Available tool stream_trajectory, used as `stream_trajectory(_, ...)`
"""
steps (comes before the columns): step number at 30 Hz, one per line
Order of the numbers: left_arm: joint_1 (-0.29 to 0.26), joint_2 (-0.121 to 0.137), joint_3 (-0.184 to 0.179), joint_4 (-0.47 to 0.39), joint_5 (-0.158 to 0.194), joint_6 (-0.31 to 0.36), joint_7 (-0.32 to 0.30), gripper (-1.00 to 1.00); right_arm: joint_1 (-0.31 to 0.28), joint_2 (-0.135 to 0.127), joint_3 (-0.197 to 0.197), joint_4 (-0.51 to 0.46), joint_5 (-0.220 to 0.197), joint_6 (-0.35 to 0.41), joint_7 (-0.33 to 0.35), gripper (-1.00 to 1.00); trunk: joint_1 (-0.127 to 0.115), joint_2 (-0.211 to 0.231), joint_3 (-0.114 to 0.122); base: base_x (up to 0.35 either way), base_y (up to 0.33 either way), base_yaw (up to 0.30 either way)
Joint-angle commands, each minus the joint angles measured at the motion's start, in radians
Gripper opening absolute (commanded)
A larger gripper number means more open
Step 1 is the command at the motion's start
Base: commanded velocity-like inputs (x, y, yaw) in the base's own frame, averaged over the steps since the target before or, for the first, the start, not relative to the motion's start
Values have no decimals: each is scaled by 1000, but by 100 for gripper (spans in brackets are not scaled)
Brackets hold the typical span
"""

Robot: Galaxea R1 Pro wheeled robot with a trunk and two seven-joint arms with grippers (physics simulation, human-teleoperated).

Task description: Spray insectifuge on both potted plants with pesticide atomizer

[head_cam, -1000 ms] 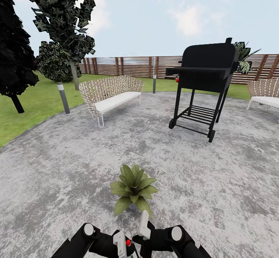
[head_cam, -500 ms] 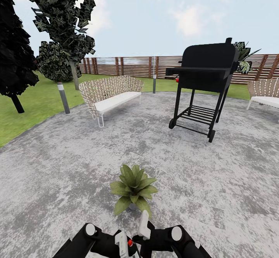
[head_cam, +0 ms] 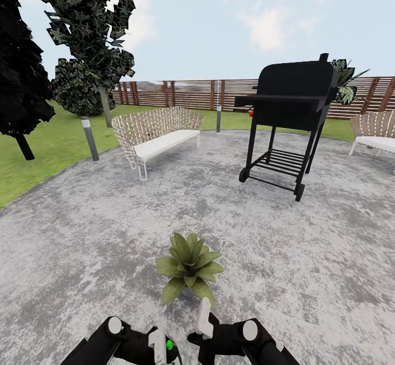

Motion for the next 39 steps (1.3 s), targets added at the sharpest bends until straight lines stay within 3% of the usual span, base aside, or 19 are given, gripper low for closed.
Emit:
stream_trajectory(1,0,16,-2,-2,-4,-6,0,-100,0,0,0,-2,3,6,4,-100,0,0,-1,0,0,0)
stream_trajectory(4,1,53,-1,-2,-1,-6,0,-100,0,-1,-1,-3,3,7,3,-100,0,0,-1,0,0,0)
stream_trajectory(10,7,97,2,-1,-1,-2,2,-100,0,-7,-5,-2,4,6,1,-100,0,0,-1,0,0,0)
stream_trajectory(13,7,113,40,-1,0,6,5,-100,0,-13,-11,0,3,4,-3,-100,0,0,-1,0,0,0)
stream_trajectory(14,11,115,72,-2,-1,8,6,-100,0,-20,-24,3,2,3,-5,100,0,0,-1,0,0,0)
stream_trajectory(16,13,117,118,-3,-3,10,7,-100,0,-37,-80,6,0,3,-6,100,0,0,-1,0,0,0)
stream_trajectory(17,15,117,150,-3,-4,11,8,-100,0,-44,-145,7,-1,2,-6,100,0,0,-1,0,0,0)
stream_trajectory(20,16,116,206,-3,-4,16,10,-100,0,-51,-283,25,-2,-1,-6,100,0,0,-1,0,0,0)
stream_trajectory(21,16,115,230,-3,-4,27,13,-100,0,-52,-351,57,-2,-4,-6,100,0,0,-1,0,0,0)
stream_trajectory(23,16,114,261,-1,-4,45,16,-100,0,-53,-439,109,-2,-19,-13,100,0,0,-1,0,0,0)
stream_trajectory(26,16,113,319,2,-2,62,24,-100,2,-62,-564,191,-1,-112,-59,100,0,0,-1,0,0,0)
stream_trajectory(27,16,110,353,8,-2,66,41,-100,2,-73,-618,243,0,-185,-100,100,0,0,-1,0,0,0)
stream_trajectory(28,16,108,374,12,-2,68,57,-100,2,-80,-648,282,0,-234,-133,100,0,0,-1,0,0,0)
stream_trajectory(32,16,101,410,20,-4,99,111,-100,5,-105,-718,445,-1,-397,-303,100,0,0,-1,0,0,0)
stream_trajectory(35,16,90,412,21,-2,192,123,-100,7,-113,-732,555,-5,-496,-458,100,0,0,-1,0,0,0)
stream_trajectory(36,16,82,411,20,-1,241,125,-100,7,-111,-734,610,-6,-542,-539,100,0,0,-1,0,0,0)
stream_trajectory(39,16,47,410,20,-6,327,139,-100,7,-107,-735,704,-8,-615,-688,100,0,0,-1,0,0,0)
